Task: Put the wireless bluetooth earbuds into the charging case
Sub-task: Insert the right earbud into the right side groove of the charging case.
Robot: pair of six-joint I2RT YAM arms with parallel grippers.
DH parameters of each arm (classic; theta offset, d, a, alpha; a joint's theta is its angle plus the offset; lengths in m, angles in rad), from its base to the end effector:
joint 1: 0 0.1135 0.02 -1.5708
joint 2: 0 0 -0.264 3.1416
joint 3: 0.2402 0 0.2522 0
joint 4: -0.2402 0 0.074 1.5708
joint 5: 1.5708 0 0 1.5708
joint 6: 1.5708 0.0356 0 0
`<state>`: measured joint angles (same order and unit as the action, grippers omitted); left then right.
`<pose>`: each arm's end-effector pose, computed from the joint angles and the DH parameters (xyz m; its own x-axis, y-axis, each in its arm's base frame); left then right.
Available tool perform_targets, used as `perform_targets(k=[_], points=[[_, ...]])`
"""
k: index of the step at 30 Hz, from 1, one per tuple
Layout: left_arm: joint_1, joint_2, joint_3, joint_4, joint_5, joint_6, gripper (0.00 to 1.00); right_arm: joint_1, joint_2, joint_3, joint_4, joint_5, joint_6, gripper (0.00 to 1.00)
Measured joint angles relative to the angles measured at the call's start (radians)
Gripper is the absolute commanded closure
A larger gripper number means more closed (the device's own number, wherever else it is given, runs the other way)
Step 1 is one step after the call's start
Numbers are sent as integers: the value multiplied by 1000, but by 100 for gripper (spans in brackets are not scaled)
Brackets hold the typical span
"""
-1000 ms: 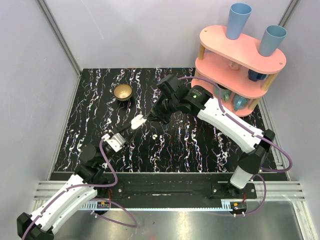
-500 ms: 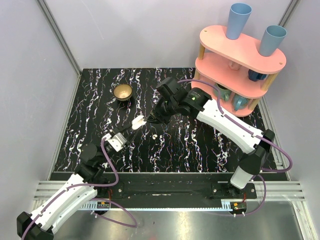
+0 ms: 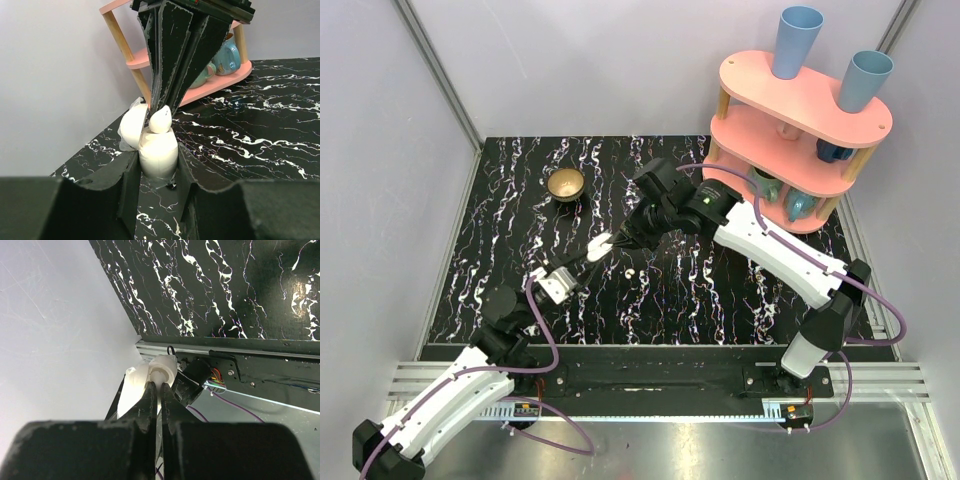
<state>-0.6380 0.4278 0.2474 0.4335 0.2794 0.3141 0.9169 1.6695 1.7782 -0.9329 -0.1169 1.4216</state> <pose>0.1037 -0.0891 0.2652 0.4345 0.0476 -0.8994 0.6863 0.6292 0.3648 0.2140 0.2861 0.3822 -0.8936 0.4487 -0.0163 0.3172 0.6566 0.6843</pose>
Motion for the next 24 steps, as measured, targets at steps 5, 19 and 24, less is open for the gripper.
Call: perform_targets(k=[5,19,24], points=[[-6,1,0,-7,0,1,100,0,0,-10,7,2,11,100],[-16,-3,0,-37,6,1,100,6,-7,-49,8,22,12,100],[-21,7,2,-35,10,2,100,6,-7,-49,7,27,4,91]])
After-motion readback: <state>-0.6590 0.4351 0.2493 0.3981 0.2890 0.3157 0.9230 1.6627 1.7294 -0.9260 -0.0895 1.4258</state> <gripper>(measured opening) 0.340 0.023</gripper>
